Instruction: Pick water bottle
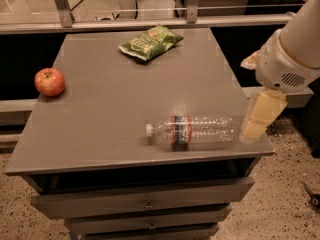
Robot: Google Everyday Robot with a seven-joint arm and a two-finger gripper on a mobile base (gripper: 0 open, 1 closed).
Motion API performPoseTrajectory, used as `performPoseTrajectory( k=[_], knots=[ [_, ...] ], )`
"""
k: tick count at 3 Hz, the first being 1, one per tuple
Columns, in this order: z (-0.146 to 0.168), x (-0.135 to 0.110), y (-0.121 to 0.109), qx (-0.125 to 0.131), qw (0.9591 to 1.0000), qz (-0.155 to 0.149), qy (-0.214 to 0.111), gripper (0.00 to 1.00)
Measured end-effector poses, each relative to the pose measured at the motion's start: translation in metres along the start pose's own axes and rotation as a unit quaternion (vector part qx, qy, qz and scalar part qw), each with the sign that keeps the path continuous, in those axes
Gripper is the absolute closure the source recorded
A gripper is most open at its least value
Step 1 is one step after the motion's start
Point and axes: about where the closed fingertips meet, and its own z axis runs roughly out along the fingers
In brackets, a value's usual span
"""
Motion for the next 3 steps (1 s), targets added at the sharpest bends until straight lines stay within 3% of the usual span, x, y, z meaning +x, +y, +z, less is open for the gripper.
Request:
performPoseTrajectory(
  k=[1, 3],
  knots=[
    [0.033, -0.018, 0.001, -0.015, 0.9994, 0.001, -0.030, 0.00],
    [0.084, -0.038, 0.012, -0.031, 0.9983, -0.005, -0.050, 0.00]
  ],
)
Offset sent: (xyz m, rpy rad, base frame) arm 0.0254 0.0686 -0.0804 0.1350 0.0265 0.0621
